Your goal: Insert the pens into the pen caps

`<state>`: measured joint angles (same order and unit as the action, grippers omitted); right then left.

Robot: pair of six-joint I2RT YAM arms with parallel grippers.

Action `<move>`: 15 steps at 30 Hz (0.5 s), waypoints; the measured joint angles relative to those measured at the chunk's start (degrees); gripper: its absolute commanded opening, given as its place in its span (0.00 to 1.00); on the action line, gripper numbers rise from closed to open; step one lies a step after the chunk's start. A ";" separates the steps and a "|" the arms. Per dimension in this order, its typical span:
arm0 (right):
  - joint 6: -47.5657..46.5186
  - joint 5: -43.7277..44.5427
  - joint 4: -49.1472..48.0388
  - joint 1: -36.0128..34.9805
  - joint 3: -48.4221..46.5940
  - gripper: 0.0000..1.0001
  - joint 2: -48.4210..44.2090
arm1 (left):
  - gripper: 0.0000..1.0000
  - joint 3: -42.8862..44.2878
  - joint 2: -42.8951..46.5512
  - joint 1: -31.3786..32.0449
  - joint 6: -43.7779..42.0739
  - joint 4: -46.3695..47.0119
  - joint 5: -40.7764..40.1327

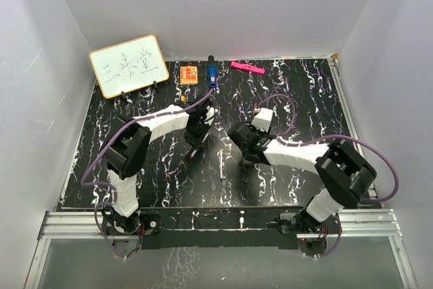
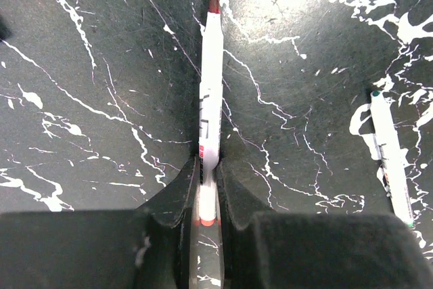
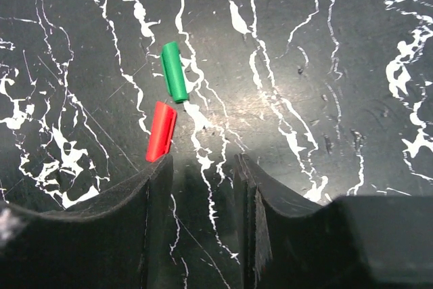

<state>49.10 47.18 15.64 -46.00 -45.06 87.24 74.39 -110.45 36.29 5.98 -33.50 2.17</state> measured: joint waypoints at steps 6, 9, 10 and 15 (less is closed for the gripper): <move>2.21 -2.78 1.49 0.00 -2.45 0.45 3.19 | 0.00 -1.66 1.73 -0.28 -0.04 0.59 0.87; 2.56 -3.85 1.90 0.00 -3.50 0.45 4.07 | 0.00 -3.65 4.31 -0.28 -0.02 0.04 0.85; 2.71 -4.09 2.03 0.00 -4.00 0.45 4.57 | 0.00 -4.24 5.31 -0.28 0.00 -0.02 0.83; 3.82 -4.63 2.80 0.00 -6.86 0.43 7.13 | 0.00 -5.68 10.23 -0.28 0.20 -0.39 0.87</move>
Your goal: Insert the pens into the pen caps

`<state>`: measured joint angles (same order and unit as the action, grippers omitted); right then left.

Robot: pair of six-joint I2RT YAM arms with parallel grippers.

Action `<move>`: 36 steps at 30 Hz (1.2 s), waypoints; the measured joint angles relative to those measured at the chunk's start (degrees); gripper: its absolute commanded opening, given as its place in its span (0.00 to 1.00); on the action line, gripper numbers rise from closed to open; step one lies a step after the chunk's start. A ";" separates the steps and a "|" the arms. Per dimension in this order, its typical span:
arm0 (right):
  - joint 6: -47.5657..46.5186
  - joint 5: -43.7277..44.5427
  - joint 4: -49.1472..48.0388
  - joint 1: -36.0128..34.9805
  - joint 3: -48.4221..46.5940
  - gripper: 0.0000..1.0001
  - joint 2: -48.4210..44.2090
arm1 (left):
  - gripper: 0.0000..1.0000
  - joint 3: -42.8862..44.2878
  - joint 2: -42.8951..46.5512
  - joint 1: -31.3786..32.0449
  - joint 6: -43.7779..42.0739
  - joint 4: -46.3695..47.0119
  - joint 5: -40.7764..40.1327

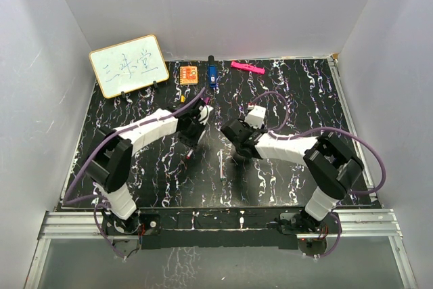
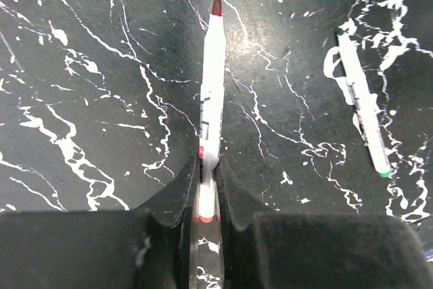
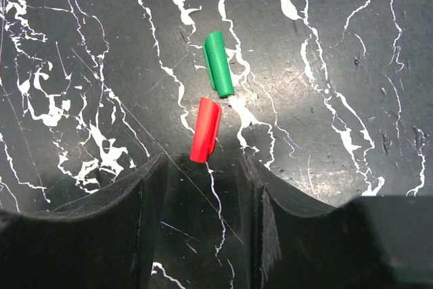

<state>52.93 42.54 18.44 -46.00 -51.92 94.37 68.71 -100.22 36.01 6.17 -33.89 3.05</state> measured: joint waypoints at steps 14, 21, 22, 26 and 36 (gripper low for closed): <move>3.28 -0.70 3.26 2.21 -2.84 0.40 3.28 | 0.00 -0.22 11.37 0.00 0.26 -0.72 1.66; 3.08 -1.75 3.54 4.28 -2.84 0.40 3.41 | 0.00 -1.79 16.20 -0.02 0.96 1.49 1.86; 2.93 -1.97 3.50 4.26 -2.84 0.40 3.41 | 0.00 -1.88 16.24 -0.02 1.05 1.64 1.84; 2.51 -2.78 2.80 4.26 -2.95 0.40 3.54 | 0.00 -2.12 16.22 -0.07 1.38 1.84 1.75; 1.22 -4.39 0.98 4.26 -4.13 0.38 4.66 | 0.00 -2.75 16.22 -0.28 1.77 2.27 0.74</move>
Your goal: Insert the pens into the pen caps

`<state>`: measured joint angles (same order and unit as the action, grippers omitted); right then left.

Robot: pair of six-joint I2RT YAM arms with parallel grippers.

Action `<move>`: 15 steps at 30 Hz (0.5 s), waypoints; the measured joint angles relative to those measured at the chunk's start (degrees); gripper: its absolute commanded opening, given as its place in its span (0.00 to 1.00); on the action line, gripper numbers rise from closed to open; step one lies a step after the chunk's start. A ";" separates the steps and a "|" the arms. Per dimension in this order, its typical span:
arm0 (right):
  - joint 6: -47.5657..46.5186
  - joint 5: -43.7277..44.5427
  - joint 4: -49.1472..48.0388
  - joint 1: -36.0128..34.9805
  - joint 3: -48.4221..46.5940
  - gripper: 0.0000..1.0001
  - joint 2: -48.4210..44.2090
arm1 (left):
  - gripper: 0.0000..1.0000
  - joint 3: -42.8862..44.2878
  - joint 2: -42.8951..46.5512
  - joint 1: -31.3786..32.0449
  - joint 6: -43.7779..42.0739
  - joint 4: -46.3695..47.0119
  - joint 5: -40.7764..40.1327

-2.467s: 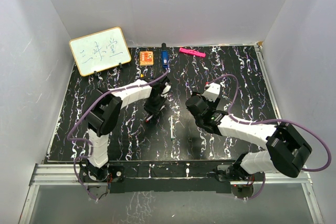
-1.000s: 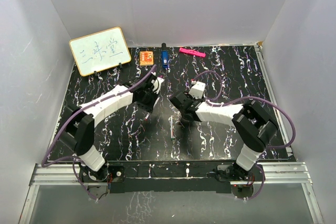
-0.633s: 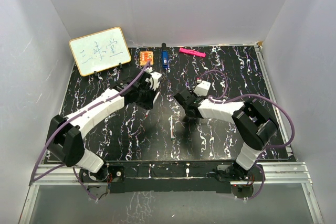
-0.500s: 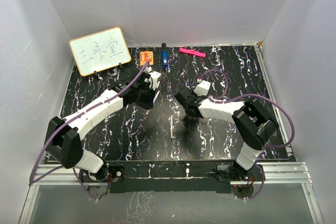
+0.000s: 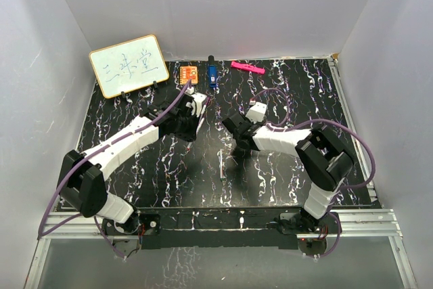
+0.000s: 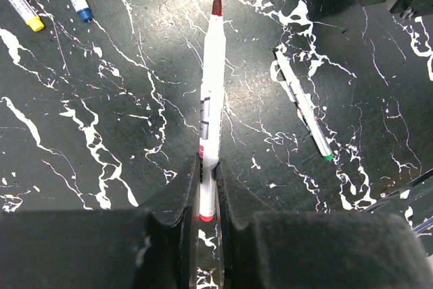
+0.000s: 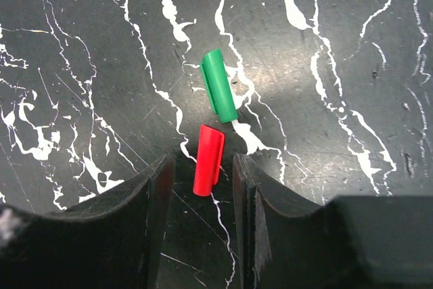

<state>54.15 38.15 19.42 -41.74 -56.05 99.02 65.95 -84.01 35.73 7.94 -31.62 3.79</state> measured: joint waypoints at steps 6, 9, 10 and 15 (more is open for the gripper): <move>-0.07 -0.48 -0.26 0.00 -0.81 0.37 2.86 | 0.00 -0.35 -0.02 -0.17 0.24 0.15 0.02; -0.04 -0.39 -0.35 0.00 -0.81 0.36 2.95 | 0.00 -0.39 -0.02 -0.37 0.42 0.33 0.04; -0.02 -0.39 -0.35 0.00 -0.81 0.36 2.95 | 0.00 -0.42 -0.04 -0.42 0.48 0.35 0.04; -0.02 -0.31 -0.35 0.00 -0.81 0.34 3.02 | 0.00 -0.66 -0.04 -0.61 0.74 0.94 0.04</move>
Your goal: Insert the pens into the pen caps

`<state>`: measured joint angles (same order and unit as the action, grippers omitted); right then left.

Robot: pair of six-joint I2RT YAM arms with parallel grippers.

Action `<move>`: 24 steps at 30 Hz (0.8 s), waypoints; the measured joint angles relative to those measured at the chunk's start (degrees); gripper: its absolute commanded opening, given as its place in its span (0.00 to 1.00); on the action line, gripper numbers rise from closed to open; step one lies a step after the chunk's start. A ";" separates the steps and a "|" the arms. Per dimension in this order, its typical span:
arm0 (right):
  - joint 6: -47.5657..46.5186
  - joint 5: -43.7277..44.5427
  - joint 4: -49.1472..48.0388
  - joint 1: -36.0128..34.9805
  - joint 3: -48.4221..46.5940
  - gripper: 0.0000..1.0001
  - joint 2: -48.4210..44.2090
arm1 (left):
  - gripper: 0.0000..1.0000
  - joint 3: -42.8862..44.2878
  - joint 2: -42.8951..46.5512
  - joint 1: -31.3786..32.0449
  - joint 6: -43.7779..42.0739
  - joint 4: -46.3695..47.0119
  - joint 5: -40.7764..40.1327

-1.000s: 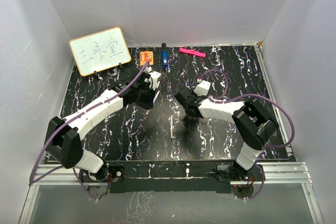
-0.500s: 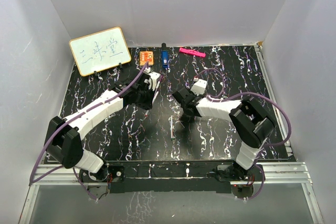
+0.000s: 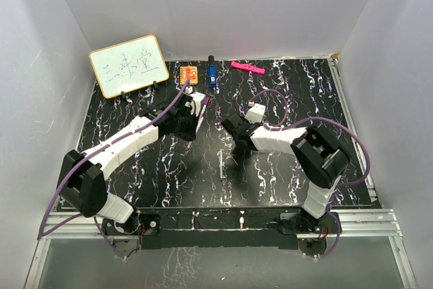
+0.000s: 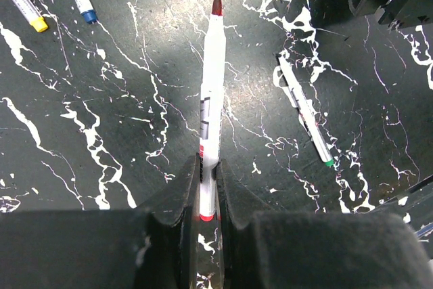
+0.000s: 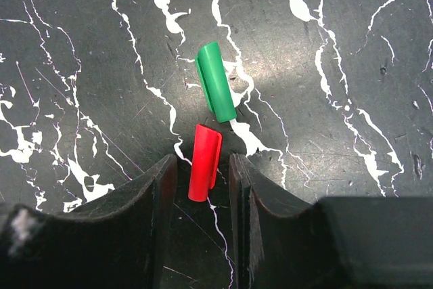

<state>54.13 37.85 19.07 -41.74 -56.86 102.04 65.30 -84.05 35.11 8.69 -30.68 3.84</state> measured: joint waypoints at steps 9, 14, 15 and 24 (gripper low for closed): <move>0.00 0.11 -0.02 0.52 -0.17 0.30 0.26 | 0.00 -0.55 -0.02 -0.13 0.35 0.63 0.02; -0.37 0.33 -0.11 0.72 -1.31 0.29 1.38 | 0.00 -0.55 -0.04 -0.13 0.35 0.68 0.07; -0.57 0.48 -0.04 0.79 -1.77 0.29 1.77 | 0.00 -0.55 -0.07 -0.13 0.35 0.70 0.07; -1.75 1.01 0.11 0.92 -3.91 0.26 3.80 | 0.00 -0.55 -0.09 -0.20 0.35 0.68 0.07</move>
<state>52.38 38.85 19.18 -40.82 -60.77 105.84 64.75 -84.14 34.92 9.04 -30.00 3.90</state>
